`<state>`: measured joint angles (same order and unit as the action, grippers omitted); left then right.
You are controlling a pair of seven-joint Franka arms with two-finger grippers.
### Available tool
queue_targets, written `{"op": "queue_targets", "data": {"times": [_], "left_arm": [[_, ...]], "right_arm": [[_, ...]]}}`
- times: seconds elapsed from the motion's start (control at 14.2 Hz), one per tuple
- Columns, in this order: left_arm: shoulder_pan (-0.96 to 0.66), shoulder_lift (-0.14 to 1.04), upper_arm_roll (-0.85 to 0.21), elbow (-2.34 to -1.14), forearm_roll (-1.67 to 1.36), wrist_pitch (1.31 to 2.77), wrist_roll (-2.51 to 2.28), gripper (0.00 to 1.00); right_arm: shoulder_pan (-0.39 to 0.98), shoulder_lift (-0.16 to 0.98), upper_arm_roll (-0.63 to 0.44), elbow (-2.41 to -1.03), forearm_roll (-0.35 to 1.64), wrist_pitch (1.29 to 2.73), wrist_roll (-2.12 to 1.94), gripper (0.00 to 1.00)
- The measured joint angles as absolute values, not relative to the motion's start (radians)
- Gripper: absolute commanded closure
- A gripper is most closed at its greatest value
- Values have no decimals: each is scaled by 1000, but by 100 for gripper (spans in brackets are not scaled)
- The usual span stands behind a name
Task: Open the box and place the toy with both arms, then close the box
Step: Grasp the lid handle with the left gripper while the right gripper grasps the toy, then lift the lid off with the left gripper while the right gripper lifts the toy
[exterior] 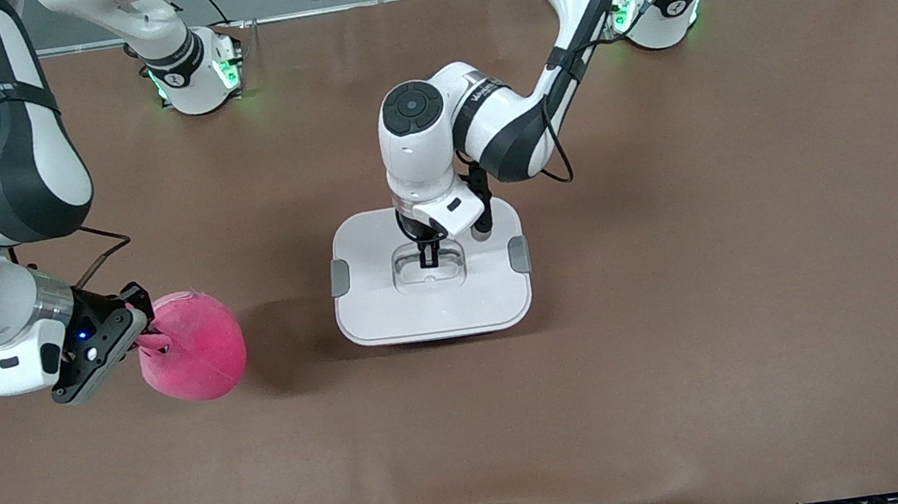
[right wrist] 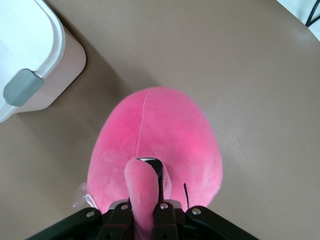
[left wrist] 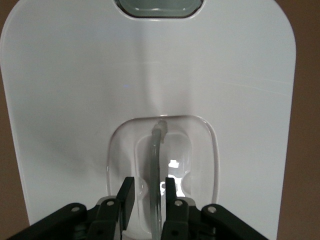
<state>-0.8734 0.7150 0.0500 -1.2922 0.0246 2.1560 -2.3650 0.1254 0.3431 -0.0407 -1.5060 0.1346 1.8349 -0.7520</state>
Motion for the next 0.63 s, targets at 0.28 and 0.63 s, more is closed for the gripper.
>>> {"op": "queue_targets", "data": {"times": [0.28,0.63], "left_arm": [[-873,715,51,-1290,25,2158,-2365,100],[-873,715,51,-1290,25,2158,-2365,100]], "right_arm": [[125,343,-41,-1505,141,1824,-733,100],[125,342,-42,-1488,184,1759,-627,100]]}}
